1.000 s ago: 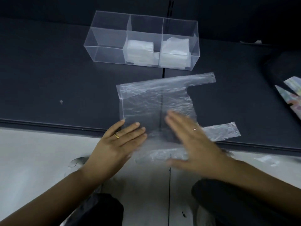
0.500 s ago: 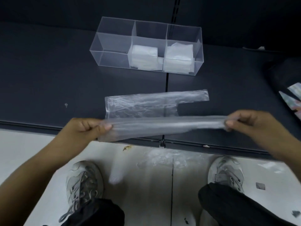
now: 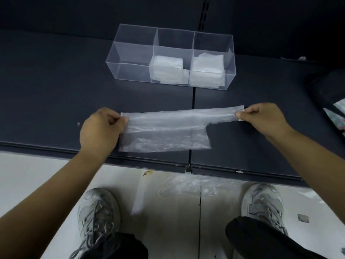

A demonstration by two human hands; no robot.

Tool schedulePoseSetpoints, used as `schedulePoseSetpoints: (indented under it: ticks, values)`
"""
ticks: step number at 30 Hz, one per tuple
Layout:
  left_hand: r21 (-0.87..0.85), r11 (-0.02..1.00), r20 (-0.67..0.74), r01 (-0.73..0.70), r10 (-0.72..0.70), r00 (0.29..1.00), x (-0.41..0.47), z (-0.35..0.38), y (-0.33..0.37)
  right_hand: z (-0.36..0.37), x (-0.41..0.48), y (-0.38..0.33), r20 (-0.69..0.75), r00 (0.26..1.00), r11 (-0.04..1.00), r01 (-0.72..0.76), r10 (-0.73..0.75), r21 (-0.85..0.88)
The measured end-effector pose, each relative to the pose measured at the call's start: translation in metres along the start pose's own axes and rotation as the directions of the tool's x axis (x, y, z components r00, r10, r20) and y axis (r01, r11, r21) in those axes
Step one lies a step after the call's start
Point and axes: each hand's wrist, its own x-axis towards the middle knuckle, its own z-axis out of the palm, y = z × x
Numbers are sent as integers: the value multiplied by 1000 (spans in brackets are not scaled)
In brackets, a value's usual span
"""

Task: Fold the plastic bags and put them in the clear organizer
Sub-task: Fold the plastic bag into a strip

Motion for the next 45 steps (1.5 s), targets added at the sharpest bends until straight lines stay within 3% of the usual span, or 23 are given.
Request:
schedulePoseSetpoints:
  ticks: [2,5,7,8,11,13,14,17,19,20,22,24,25,27,29,33,34,36,38,40,42,45]
  values:
    - [77,976,-139,-202,211,968,-11,5,10,1,2,0,-14,1000,999,-2,2,-34]
    - [137,847,5,-513,517,856,-32,21,21,2,5,-1,-26,1000,997,-5,3,-80]
    - [173,835,183,-523,495,850,-39,29,21,3,6,-3,-43,999,993,5,-10,-114]
    - [215,843,206,-493,454,867,-39,30,20,4,6,-4,-50,999,990,14,-21,-140]
    - [230,870,-16,-436,451,892,-37,17,16,10,6,-9,-64,997,973,17,-32,-232]
    - [200,868,-219,-454,491,843,-36,11,18,12,6,-11,-73,997,961,11,-32,-278]
    - [187,873,-254,-451,486,836,-35,9,18,12,6,-12,-74,997,958,10,-33,-286]
    - [84,957,-172,-277,288,942,-26,3,13,10,6,-13,-74,997,958,5,-27,-285]
    - [34,978,-200,-207,209,957,-22,-4,8,11,6,-13,-73,997,955,-2,-20,-297]
    - [38,958,-256,-284,284,924,-24,-7,9,11,6,-13,-73,997,953,-5,-18,-304]
    - [69,821,-283,-567,561,778,-36,-5,20,12,6,-13,-74,997,952,-6,-17,-307]
    - [81,676,-104,-733,737,668,-50,6,33,12,6,-13,-75,997,953,-10,-13,-304]
    - [69,675,27,-734,735,678,-53,13,36,11,6,-13,-78,997,953,-12,-12,-303]
    - [54,767,219,-639,615,757,-49,22,33,11,7,-13,-79,997,953,-15,-9,-304]
    - [79,822,277,-564,526,804,-39,29,20,11,8,-14,-70,998,952,-17,-5,-305]
    - [222,784,382,-580,478,791,-28,38,1,9,0,-24,-98,995,934,-38,3,-356]
    - [234,770,393,-594,484,782,-28,38,-1,12,-7,-31,-151,987,910,-18,-49,-414]
    - [246,759,397,-603,488,777,-27,37,-3,27,-24,-50,-231,924,826,135,-305,-548]
    - [274,735,400,-620,500,768,-27,38,-3,59,-52,-77,-124,836,756,408,-535,-512]
    - [282,723,410,-630,503,761,-28,38,-2,101,-81,-99,147,783,727,617,-604,-300]
    - [289,712,426,-640,503,752,-29,36,-1,140,-100,-108,357,722,697,682,-592,-223]
    - [315,702,440,-639,488,754,-30,36,0,165,-95,-97,409,727,616,685,-551,-389]
